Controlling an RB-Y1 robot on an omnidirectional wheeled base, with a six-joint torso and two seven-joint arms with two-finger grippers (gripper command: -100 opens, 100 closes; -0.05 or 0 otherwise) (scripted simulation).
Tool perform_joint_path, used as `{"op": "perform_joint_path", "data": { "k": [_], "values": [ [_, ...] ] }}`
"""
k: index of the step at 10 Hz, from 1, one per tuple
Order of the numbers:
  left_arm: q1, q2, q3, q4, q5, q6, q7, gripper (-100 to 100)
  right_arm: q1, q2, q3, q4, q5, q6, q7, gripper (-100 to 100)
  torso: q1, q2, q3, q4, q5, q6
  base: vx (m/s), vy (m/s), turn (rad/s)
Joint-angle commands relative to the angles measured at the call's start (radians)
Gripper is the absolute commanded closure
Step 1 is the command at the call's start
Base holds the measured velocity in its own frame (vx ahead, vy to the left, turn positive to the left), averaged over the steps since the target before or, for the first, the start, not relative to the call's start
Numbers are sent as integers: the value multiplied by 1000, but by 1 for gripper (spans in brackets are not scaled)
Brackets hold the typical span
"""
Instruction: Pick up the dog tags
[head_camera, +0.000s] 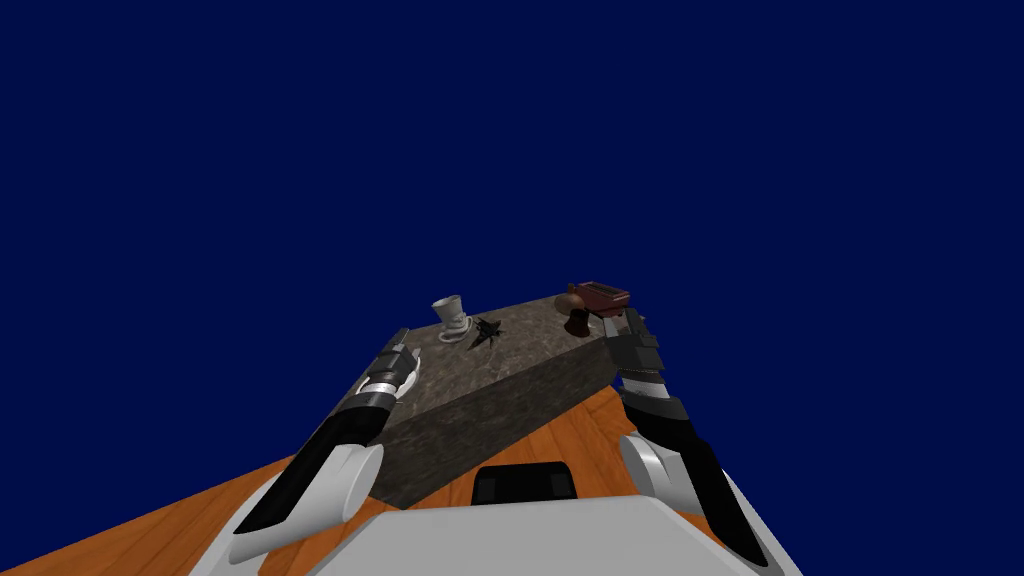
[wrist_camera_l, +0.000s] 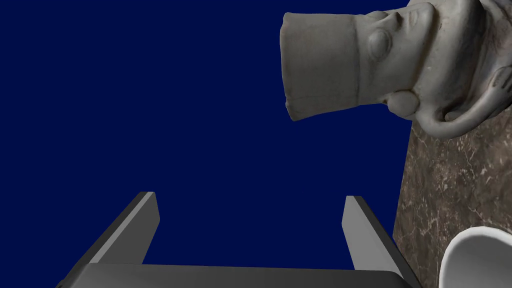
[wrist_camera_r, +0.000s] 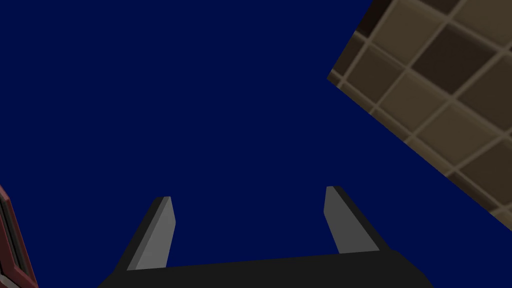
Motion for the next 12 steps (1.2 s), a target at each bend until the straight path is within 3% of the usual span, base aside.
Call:
{"op": "perform_joint_path", "data": {
  "k": [1, 12],
  "values": [
    [-2, 2, 6, -2, 2, 48, 9, -100, 0, 0, 0, 0, 0, 0, 0, 0, 0, 0, 0, 0, 0, 0, -19, 54, -82],
    [-45, 2, 60, 14, -3, 331, 81, -100, 0, 0, 0, 0, 0, 0, 0, 0, -2, -1, 0, 0, 0, 0, -20, 36, -117]
  ]
}}
